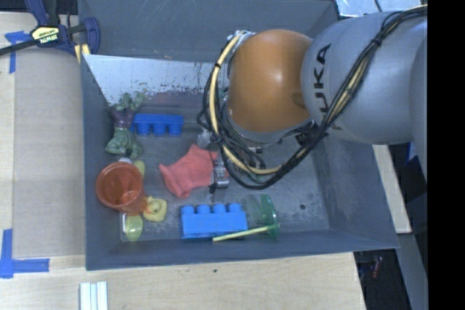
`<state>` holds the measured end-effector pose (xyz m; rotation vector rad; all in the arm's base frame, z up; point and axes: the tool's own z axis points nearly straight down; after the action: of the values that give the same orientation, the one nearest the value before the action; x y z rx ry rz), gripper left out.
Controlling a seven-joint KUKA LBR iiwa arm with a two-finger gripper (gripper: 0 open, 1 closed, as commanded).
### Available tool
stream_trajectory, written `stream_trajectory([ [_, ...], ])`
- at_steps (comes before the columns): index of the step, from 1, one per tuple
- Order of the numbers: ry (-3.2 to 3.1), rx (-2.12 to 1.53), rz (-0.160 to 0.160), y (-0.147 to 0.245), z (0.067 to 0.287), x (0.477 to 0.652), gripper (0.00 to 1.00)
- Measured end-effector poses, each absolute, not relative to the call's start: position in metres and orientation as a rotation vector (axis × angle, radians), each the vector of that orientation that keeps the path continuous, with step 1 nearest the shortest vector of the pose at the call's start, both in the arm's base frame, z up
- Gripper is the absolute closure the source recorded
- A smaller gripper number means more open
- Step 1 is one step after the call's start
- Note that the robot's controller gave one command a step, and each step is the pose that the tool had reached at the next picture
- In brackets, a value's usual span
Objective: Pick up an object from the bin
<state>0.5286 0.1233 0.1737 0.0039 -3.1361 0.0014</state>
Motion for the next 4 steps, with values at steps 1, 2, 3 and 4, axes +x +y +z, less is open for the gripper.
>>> stream_trajectory([
  [1,-3.144,0.000,-0.002,0.123,0.178,0.530,0.00],
  [2,-3.150,-0.014,-0.003,0.115,0.116,0.566,0.00],
  [3,-3.153,0.180,-0.005,0.114,0.072,0.585,1.00],
  [4,-3.153,0.181,-0.005,0.114,0.073,0.585,1.00],
])
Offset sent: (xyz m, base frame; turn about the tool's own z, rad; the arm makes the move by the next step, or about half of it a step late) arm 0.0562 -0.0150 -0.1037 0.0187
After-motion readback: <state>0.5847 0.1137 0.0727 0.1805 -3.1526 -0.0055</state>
